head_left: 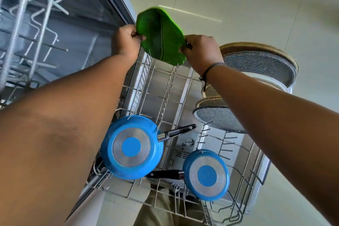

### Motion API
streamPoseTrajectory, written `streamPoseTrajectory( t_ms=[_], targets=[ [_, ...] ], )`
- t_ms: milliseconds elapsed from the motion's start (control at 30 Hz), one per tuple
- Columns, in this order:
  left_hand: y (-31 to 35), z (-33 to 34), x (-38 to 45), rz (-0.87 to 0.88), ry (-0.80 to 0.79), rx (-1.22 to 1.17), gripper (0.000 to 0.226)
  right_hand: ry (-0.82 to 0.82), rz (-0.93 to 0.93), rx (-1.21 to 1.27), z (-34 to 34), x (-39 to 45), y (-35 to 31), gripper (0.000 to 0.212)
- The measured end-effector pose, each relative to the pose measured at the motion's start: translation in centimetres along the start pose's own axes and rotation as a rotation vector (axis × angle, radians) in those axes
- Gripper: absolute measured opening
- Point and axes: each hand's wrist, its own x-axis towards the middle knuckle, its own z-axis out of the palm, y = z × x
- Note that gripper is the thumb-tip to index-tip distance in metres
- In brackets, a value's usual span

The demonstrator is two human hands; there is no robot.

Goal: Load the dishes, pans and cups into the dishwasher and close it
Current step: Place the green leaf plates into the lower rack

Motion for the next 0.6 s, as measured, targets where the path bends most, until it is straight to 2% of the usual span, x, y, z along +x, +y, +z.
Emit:
streamPoseTrajectory(
  t_ms=[133,300,367,500,600],
  targets=[
    [-0.8,0.4,-0.2,-0.008,-0.087,0.058,0.015,-0.03,0.072,-0.021,1.1,-0.9,0.9,0.021],
    [-0.6,1.0,-1.0,-0.045,-0.117,0.102,0.019,-0.082,0.138,-0.017,1.1,-1.1,0.5,0.022],
    [-0.5,1.1,-1.8,-0.08,-0.124,0.127,0.027,-0.071,0.147,0.039,0.8,-1.4,0.4,0.022],
    [-0.3,1.4,-5.7,-0.161,-0.109,0.061,0.056,-0.015,0.167,0.094,-0.5,-4.2,0.1,0.038],
    [-0.9,1.9,-11.4,-0.185,-0.184,0.086,0.072,-0.098,0.136,0.026,-0.5,-7.9,0.3,0.039]
  ],
)
